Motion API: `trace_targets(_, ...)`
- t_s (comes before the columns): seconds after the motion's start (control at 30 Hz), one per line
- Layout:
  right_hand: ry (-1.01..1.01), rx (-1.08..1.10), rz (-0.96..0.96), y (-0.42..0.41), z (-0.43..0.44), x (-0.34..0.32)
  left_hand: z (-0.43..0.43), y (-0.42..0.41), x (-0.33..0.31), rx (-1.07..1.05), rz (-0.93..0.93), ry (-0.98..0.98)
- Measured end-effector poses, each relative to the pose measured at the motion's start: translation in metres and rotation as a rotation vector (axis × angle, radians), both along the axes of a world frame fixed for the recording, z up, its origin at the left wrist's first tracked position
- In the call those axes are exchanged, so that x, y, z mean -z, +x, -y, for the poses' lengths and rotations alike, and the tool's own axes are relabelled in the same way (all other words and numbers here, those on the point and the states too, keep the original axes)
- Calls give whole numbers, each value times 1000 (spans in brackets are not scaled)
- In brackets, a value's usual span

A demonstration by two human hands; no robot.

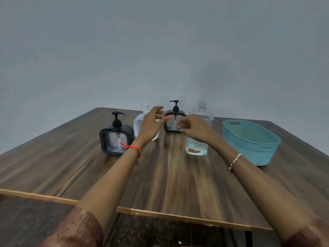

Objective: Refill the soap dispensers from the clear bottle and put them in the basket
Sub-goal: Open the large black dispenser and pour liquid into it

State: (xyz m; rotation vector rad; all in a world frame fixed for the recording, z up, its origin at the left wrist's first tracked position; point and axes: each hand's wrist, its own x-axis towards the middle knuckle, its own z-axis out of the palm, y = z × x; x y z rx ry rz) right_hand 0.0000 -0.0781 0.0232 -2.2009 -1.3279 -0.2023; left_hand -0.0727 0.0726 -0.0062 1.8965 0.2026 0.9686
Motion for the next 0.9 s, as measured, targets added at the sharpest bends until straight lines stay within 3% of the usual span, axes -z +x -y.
trace_targets(0.2, 71, -80, -177, -33, -95, 8, -57, -68, 12, -262, 203, 60)
trace_targets(0.33, 104, -111, -382, -50, -145, 15, -94, -88, 29, -428, 137, 36)
trace_targets(0.47, 176, -127, -528, -63, -178, 23, -120, -89, 50, -365, -153, -80)
trace_targets(0.57, 224, -103, -500, -65, -192, 29, -126, -82, 60, -262, -259, -146)
trace_targets(0.7, 256, -73, -474, -57, -197, 34, -124, -72, 65, -281, -254, -107)
trace_targets(0.9, 218, -166, -475, -32, -166, 23, -118, -61, 56, -146, -227, -258)
